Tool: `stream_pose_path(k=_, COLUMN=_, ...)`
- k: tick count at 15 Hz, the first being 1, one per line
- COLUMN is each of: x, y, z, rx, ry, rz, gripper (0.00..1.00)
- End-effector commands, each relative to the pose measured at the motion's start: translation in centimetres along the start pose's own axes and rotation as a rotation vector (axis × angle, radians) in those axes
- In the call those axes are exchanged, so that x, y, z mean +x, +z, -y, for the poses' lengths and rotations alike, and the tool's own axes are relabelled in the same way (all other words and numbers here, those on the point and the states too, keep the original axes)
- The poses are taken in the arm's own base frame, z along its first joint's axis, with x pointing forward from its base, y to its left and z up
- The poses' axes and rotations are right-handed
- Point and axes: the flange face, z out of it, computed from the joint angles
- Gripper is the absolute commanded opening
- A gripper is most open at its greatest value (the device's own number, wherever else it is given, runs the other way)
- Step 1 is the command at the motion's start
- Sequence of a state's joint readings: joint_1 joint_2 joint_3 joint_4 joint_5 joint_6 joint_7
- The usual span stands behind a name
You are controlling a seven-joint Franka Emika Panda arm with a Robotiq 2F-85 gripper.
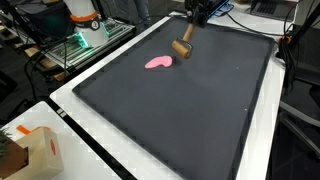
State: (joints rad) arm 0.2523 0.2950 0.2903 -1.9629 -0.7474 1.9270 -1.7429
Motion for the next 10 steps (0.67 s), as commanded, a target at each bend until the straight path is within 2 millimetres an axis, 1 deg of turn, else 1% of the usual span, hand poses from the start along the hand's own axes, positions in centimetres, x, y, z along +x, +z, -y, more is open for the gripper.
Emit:
stream_pose_path(k=1, x=-1.5, y=-0.3, z=1.7, rx=-0.012, ry=0.08, rz=-0.039, gripper=0.24)
stream_pose_path(k=4, x=-3.2, y=0.3, z=2.9, rx=-0.018, ry=0.174, rz=-0.1, gripper=0.24)
stream_pose_path(k=10, x=-6.9, y=1.5, z=5.9, rx=-0.026, ry=0.443, rz=-0.233, gripper=0.24)
